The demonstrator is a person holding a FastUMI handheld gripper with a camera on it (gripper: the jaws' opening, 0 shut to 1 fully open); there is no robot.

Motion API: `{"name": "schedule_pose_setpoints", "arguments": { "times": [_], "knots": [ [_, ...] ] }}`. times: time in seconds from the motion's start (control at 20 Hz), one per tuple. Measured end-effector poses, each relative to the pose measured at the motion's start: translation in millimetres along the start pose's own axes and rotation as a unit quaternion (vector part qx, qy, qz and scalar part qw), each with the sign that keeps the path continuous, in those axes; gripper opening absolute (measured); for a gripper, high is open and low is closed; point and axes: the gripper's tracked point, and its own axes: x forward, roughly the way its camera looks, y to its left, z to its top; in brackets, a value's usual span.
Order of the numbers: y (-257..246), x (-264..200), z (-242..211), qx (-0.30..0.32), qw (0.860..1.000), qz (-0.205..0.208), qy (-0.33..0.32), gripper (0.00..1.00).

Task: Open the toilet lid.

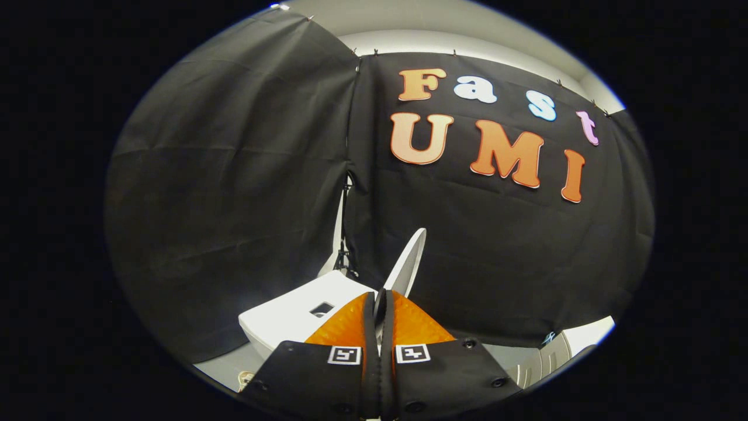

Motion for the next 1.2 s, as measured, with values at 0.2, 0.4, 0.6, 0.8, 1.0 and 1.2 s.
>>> {"name": "schedule_pose_setpoints", "arguments": {
  "times": [0.2, 0.4, 0.6, 0.8, 1.0, 1.2],
  "knots": [
    [20.6, 7.0, 4.0, -0.009, 1.000, 0.011, 0.001, 0.08],
    [36.0, 10.0, 3.7, -0.008, 1.000, 0.016, 0.002, 0.08],
    [57.6, 17.8, 5.8, -0.019, 1.000, 0.022, 0.002, 0.08],
    [81.4, 27.6, 5.3, -0.022, 0.999, 0.035, 0.007, 0.09],
    [98.8, 32.1, 6.0, -0.041, 0.998, 0.036, 0.007, 0.08],
    [118.2, 37.6, 4.3, -0.063, 0.997, 0.036, 0.004, 0.08]
  ]
}}
